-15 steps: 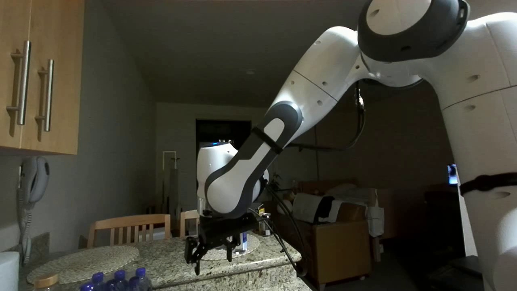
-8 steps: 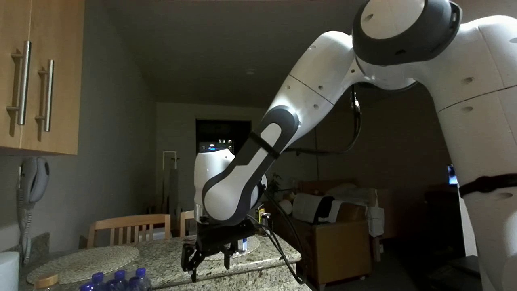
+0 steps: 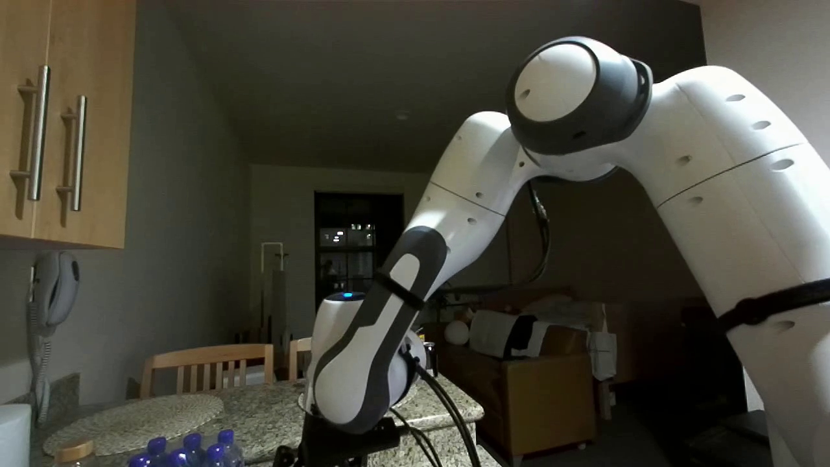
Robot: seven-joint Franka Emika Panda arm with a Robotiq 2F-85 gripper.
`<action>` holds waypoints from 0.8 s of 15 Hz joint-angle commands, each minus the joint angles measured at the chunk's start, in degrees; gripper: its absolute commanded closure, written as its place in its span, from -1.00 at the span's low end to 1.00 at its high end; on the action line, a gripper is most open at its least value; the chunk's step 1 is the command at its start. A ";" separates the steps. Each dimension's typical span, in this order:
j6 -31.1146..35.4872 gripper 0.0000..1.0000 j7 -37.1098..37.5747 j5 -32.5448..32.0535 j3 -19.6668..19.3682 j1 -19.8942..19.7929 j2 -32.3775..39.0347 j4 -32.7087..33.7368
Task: Move the towel to the right
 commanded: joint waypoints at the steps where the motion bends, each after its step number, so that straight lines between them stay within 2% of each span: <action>1: 3.70 -1.00 -9.68 8.37 2.60 0.02 5.36 1.74; 6: 5.01 -1.00 -18.85 16.72 7.92 -1.15 11.96 6.22; 9: 4.10 -1.00 -20.79 18.38 8.34 -0.39 15.30 10.18; 12: 3.79 -1.00 -20.90 17.80 7.00 0.90 18.01 13.17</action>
